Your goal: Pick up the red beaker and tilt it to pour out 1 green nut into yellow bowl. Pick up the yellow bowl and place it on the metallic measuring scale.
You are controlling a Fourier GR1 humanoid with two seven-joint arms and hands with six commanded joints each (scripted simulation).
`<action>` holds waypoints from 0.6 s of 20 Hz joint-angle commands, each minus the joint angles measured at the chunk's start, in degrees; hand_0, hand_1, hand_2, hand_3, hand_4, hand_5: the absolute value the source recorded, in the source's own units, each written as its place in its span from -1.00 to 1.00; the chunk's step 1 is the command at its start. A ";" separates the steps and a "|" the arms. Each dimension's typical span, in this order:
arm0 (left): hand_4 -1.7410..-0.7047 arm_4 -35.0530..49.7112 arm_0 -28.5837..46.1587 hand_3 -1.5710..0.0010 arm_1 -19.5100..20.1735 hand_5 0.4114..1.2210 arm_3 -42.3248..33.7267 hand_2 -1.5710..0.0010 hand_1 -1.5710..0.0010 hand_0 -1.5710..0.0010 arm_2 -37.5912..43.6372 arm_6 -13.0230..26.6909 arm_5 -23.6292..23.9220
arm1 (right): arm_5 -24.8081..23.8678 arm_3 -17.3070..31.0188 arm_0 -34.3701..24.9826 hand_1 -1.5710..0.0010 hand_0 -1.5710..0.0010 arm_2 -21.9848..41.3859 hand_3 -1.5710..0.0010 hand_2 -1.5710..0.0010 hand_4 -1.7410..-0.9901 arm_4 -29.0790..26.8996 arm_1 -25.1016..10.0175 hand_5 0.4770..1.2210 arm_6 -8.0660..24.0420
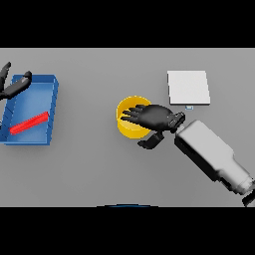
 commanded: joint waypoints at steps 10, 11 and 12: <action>0.83 -0.38 -0.31 1.00 0.69 -0.26 1.17 1.00 1.00 1.00 0.11 -0.82 -0.47 | 0.73 5.89 -2.68 0.77 0.75 1.01 0.73 0.76 0.15 0.56 2.13 0.11 -0.20; 0.84 -0.65 -0.70 1.00 0.49 -0.26 1.22 1.00 1.00 1.00 -0.17 -1.16 -0.32 | 0.02 6.42 -2.86 0.48 0.42 1.07 0.59 0.55 0.01 0.60 2.18 0.29 -1.39; 0.84 -0.81 -0.32 1.00 0.29 -0.26 0.72 1.00 1.00 1.00 -0.26 -0.86 0.15 | 0.13 5.86 -2.38 0.19 0.14 1.13 0.27 0.24 -0.19 0.57 1.62 0.43 -1.58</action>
